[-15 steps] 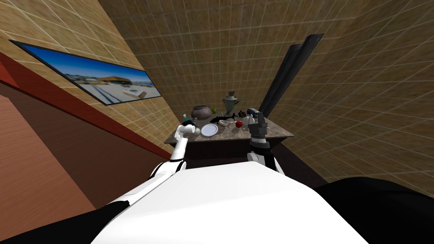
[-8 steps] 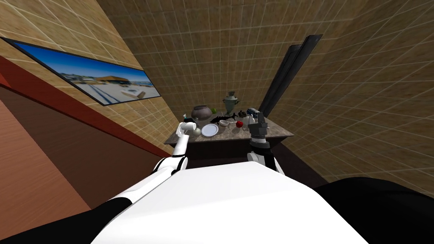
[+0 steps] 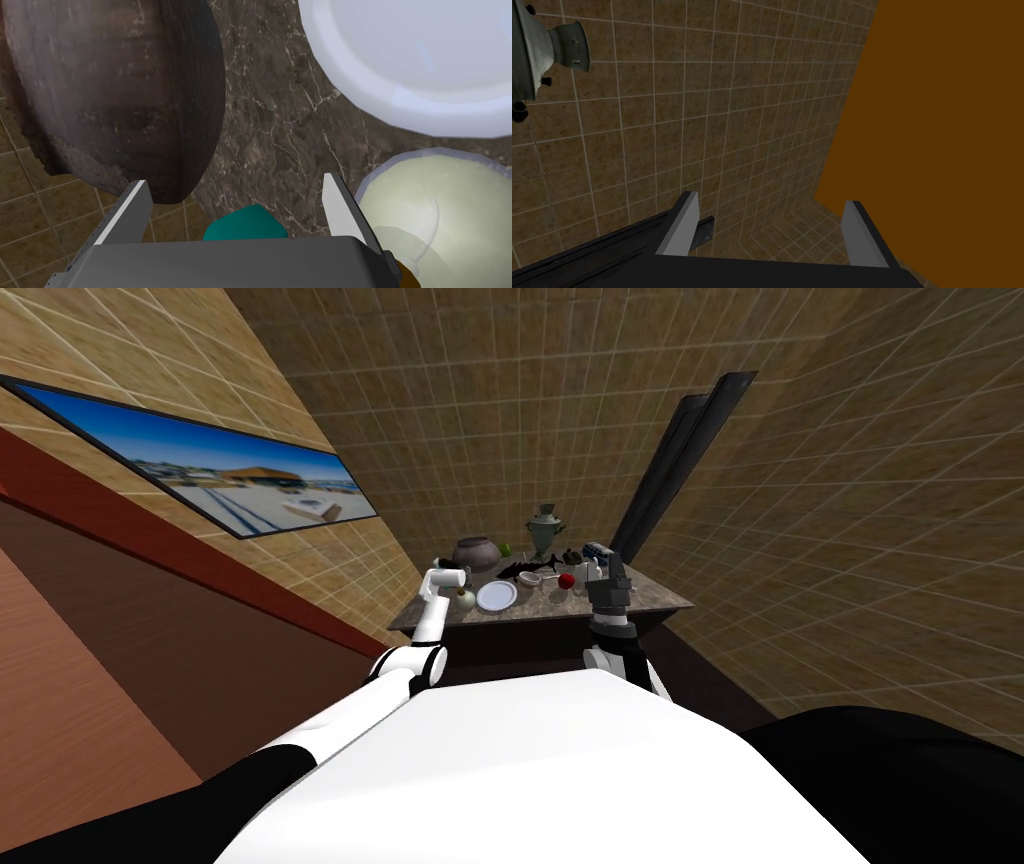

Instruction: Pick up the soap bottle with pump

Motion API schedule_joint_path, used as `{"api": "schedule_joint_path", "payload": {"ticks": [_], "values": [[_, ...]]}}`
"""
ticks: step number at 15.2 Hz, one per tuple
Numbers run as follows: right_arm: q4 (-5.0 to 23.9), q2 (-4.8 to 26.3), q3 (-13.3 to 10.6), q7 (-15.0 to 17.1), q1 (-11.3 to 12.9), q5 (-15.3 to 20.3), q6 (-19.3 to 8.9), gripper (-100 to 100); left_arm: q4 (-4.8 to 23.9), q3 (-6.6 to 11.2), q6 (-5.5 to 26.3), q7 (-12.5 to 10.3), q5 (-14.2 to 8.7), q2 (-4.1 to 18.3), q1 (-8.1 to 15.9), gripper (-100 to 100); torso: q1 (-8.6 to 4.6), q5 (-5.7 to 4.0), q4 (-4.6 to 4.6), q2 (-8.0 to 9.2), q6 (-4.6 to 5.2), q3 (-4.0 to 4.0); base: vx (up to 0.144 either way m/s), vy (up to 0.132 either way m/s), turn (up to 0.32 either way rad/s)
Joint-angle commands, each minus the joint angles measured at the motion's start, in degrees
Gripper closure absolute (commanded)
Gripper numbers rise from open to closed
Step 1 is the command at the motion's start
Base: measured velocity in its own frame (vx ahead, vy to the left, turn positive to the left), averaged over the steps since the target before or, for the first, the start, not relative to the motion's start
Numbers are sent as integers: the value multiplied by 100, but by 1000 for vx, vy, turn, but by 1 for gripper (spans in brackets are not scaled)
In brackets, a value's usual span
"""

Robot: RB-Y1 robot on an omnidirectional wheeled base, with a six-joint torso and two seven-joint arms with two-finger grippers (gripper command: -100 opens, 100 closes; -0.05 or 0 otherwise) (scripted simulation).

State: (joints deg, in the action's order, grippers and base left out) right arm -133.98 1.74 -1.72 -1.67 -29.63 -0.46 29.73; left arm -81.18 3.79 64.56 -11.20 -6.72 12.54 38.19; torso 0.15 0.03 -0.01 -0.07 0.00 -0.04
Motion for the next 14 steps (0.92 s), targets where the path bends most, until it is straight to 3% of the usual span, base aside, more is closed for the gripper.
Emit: {"api": "schedule_joint_path", "payload": {"ticks": [1, 3, 4, 6, 7, 10, 11, 13, 14], "values": [[0, 0, 0, 0, 0, 0, 0, 0, 157, 17, 286, -30, -20, -24, 175, -100, 0, 0, 0, 0, 0, 0, 17, 50, -32], [0, 0, 0, 0, 0, 0, 0, 0, 157, 17, 434, -30, -20, -24, 175, -100, 1, 1, -1, 0, -1, -1, 10, 32, -11], [0, 0, 0, 0, 0, 0, 0, 0, 357, 41, 630, -68, -47, -58, 414, -100, -3, 1, -1, 1, -2, 0, 8, 36, -17], [0, 0, 0, 0, 0, 0, 0, 0, 357, 41, 834, -68, -47, -58, 414, -100, 0, 0, -1, 1, -1, 0, 10, 39, -25], [0, 0, 0, 0, 0, 0, 0, 0, 548, 66, 970, -103, -71, -93, 641, -100, -2, 1, -1, 1, -1, 0, 12, 49, -20], [0, 0, 0, 0, 0, 0, 0, 0, 548, 66, 1228, -103, -71, -93, 641, -100, 1, 1, -1, -1, -2, -1, 15, 38, -15], [0, 0, 0, 0, 0, 0, 0, 0, 729, 89, 1413, -137, -93, -128, 853, -100, -3, 0, -1, 0, -2, -1, 12, 32, -13], [0, 0, 0, 0, 0, 0, 0, 0, 729, 89, 1615, -137, -93, -128, 853, -100, -1, 0, -1, 0, -1, -1, 12, 42, -21], [0, 0, 0, 0, 0, 0, 0, 0, 900, 113, 1747, -167, -113, -162, 1052, -100, -1, 1, -1, 1, -1, 0, 15, 52, -13]]}}
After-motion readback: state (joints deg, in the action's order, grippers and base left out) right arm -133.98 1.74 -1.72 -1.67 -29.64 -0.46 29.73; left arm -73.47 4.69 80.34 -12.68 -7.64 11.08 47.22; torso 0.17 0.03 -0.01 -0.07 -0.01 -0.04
